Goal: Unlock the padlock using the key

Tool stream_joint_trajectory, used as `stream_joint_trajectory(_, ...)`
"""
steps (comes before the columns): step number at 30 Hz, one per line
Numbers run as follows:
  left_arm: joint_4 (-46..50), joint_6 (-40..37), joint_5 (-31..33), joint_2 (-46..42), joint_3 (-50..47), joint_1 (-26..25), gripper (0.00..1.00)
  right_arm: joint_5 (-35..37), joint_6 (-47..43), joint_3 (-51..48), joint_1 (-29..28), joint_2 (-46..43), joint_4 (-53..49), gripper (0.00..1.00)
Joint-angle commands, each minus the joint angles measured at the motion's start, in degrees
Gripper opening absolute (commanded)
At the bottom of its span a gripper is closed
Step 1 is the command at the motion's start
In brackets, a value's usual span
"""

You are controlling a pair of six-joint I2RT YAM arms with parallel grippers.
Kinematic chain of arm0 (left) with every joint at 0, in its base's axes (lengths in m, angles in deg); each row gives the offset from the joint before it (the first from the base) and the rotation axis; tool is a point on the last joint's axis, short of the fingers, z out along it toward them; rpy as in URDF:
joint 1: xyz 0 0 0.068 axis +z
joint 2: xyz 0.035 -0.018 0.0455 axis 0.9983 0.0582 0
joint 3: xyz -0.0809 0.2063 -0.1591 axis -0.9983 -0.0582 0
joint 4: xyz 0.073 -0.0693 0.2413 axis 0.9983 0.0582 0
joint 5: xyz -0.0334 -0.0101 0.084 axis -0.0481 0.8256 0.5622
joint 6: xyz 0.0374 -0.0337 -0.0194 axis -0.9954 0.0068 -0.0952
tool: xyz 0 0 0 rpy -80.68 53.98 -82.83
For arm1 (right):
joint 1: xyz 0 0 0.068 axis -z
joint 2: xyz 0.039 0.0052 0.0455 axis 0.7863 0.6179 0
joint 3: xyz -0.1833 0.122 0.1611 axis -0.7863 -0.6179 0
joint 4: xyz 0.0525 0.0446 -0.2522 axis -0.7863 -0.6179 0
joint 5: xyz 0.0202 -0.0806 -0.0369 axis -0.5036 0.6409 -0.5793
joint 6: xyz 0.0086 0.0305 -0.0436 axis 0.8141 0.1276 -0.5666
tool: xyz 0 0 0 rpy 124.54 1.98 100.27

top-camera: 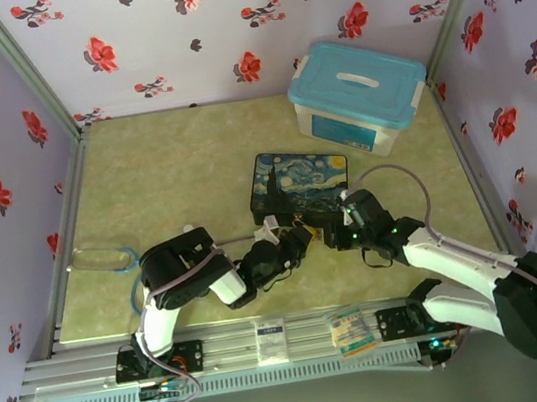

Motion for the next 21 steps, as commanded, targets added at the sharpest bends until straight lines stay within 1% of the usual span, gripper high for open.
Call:
stream_joint_trajectory(1, 3.28, -0.62, -3.56, 0.07, -2.03, 0.86, 0.0, 4.47, -5.6, 0.24, -1.09, -3.03, -3.16, 0.41)
stream_joint_trajectory(2, 3.16, -0.48, -3.79, 0.38, -2.14, 0.98, 0.0, 4.59, -5.55, -0.11, -1.44, -3.69, -2.95, 0.45)
stream_joint_trajectory(3, 3.17, -0.42, -4.07, 0.6, -2.19, 1.03, 0.0, 4.55, -5.75, -0.13, -1.91, -3.84, -2.95, 0.47)
stream_joint_trajectory(6, 3.19, -0.77, -5.27, 0.8, -1.88, 1.54, 0.0, 7.0, -7.15, 0.97, -5.25, -3.02, -3.98, 0.47)
stream_joint_trajectory(10, 3.48, -1.18, -6.17, 0.25, -1.52, 1.94, 0.0, 11.46, -9.66, 3.24, -10.55, 0.97, -5.02, 0.45)
stream_joint_trajectory(13, 3.43, -1.36, -6.56, 0.15, -1.44, 2.02, 0.0, 12.17, -10.37, 3.69, -11.97, 2.26, -4.43, 0.44)
stream_joint_trajectory(16, 3.62, -1.41, -6.94, 0.26, -1.26, 2.03, 0.0, 15.2, -11.44, 3.87, -13.8, 1.95, -3.93, 0.44)
stream_joint_trajectory(21, 3.7, -1.7, -6.81, -0.64, -1.41, 2.09, 0.0, 18.56, -12.76, 5.95, -15.53, 4.83, -4.98, 0.42)
